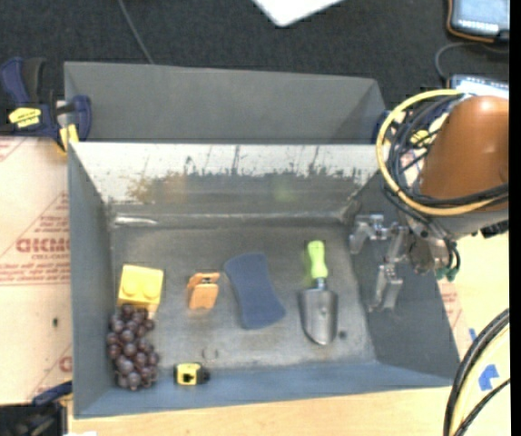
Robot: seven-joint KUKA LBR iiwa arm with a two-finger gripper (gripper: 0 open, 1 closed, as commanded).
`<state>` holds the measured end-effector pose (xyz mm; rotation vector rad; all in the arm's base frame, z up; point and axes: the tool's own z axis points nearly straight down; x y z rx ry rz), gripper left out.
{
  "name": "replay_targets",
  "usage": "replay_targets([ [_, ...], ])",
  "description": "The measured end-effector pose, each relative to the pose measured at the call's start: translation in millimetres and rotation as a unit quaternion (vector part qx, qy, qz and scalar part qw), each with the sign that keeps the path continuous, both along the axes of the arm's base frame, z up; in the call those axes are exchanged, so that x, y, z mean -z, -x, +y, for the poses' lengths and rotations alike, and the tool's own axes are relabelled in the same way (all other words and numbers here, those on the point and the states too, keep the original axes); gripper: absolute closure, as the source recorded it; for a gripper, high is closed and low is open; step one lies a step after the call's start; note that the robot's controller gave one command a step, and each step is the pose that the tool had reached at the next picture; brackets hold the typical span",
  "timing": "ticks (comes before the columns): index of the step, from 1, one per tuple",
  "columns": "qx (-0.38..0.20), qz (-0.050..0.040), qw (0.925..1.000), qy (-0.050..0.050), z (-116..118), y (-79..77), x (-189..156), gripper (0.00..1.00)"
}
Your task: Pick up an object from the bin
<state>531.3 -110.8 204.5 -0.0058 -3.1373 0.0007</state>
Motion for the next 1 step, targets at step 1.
replay_targets([
  [1, -0.002, -0.0041, 1.0, 0.001, 0.5, -1.7, -4.5, 0.0],
])
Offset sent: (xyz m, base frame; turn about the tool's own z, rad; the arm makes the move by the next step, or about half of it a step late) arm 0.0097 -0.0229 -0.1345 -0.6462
